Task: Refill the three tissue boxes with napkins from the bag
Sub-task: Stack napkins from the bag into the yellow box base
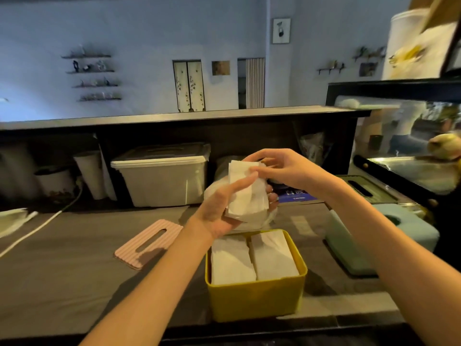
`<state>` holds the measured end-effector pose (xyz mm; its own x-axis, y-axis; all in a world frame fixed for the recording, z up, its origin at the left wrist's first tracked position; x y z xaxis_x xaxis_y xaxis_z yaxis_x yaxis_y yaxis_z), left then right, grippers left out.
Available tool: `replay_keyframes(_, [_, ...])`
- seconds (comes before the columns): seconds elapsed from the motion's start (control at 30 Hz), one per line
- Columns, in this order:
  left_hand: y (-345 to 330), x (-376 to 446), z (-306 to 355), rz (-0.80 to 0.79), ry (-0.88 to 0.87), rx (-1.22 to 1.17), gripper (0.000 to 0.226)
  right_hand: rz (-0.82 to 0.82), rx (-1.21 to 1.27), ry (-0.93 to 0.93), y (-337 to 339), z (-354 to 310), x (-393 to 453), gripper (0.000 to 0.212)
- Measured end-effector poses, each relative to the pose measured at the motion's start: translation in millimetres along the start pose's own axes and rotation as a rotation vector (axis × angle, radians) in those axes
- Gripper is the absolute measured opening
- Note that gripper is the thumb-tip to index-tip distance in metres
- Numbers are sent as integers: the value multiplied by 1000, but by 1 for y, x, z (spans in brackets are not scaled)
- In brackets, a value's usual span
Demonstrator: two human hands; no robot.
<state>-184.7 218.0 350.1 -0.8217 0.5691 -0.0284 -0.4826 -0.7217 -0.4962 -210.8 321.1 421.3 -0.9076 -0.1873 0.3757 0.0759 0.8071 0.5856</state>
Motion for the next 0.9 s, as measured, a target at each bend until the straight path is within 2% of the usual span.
replay_keyframes(0.1, [2, -4, -6, 54, 7, 76, 46, -49, -54, -52, 0, 3, -7, 32])
replay_keyframes(0.23, [-10, -16, -17, 14, 53, 202, 31, -47, -89, -93, 4, 8, -15, 21])
replay_keyframes(0.33, [-1, -20, -20, 63, 24, 484, 44, -23, -99, -133, 8, 16, -24, 18])
replay_keyframes(0.47, [10, -29, -18, 97, 1, 857, 50, -45, -113, -194, 3, 34, -37, 23])
replay_keyframes(0.67, [22, -40, -25, 195, 16, 1012, 64, -124, -128, -220, -24, 54, -53, 22])
replay_keyframes(0.9, [16, -39, -21, 321, -199, 1453, 77, -51, -356, -156, -30, 62, -59, 23])
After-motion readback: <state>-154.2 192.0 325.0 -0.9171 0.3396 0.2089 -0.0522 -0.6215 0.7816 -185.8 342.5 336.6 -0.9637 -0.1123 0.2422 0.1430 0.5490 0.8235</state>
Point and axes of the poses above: each hand's wrist, its own x-axis towards the middle knuckle, its own y-axis out of the back of the hand, z = x × y, the point moved 10 cm from there along x, towards the middle knuckle, and after that the axes turned 3 degrees about z, right-handed, at the moved point
